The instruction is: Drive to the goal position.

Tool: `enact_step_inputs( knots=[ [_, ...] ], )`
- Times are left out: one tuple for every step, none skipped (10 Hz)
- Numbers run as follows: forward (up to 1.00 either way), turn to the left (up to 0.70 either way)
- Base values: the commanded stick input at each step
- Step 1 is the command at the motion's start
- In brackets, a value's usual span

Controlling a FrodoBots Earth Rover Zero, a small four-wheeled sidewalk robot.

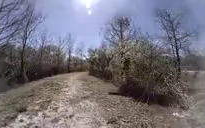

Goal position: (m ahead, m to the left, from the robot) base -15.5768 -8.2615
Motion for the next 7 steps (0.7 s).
enact_step_inputs(
  knots=[
    [0.0, -0.7],
    [0.0, -0.7],
    [0.0, -0.7],
    [0.0, -0.7],
    [0.0, -0.7],
    [0.0, -0.7],
    [0.0, -0.7]
  ],
)
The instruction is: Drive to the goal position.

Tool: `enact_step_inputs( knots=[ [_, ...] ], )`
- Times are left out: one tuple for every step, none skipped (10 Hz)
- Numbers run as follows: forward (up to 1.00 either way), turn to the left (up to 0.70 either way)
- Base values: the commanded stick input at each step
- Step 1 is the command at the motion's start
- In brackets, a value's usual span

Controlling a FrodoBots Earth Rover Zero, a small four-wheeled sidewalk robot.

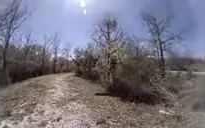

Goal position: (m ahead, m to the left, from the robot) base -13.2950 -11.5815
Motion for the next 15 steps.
enact_step_inputs(
  knots=[
    [0.0, -0.7],
    [0.0, -0.7],
    [0.0, -0.7],
    [0.0, -0.7],
    [0.0, -0.7],
    [0.0, -0.7],
    [0.0, -0.7],
    [0.0, -0.7],
    [0.0, -0.7],
    [0.0, -0.7],
    [0.0, -0.7],
    [0.0, -0.7],
    [0.0, -0.7],
    [0.0, -0.7],
    [0.0, -0.7]
  ],
)
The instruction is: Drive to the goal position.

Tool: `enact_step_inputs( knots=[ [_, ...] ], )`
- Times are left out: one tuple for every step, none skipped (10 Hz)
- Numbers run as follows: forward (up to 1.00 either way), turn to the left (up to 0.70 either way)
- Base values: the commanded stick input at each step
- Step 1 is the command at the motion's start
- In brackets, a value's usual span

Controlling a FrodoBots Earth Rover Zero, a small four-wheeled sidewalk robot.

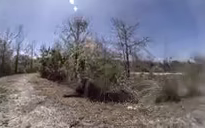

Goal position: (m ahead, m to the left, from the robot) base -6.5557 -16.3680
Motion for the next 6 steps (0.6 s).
enact_step_inputs(
  knots=[
    [0.0, -0.7],
    [0.0, -0.7],
    [0.0, -0.7],
    [0.0, -0.7],
    [0.0, -0.7],
    [0.0, -0.7]
  ],
)
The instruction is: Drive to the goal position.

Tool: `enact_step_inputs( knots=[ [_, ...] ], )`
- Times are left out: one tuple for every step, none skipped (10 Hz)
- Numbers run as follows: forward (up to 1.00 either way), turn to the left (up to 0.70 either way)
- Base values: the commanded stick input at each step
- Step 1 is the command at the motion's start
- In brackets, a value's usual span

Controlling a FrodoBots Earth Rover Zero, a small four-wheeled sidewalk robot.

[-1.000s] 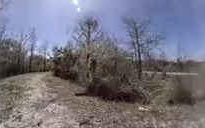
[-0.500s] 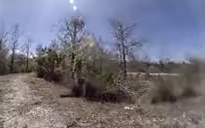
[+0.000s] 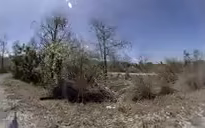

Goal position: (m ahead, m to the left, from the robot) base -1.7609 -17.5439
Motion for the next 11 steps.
enact_step_inputs(
  knots=[
    [0.0, -0.7],
    [0.0, -0.7],
    [0.0, -0.7],
    [0.0, -0.7],
    [0.0, -0.7],
    [0.0, -0.7],
    [0.0, -0.7],
    [0.0, -0.7],
    [0.0, -0.7],
    [0.0, -0.7],
    [0.0, -0.7]
  ],
)
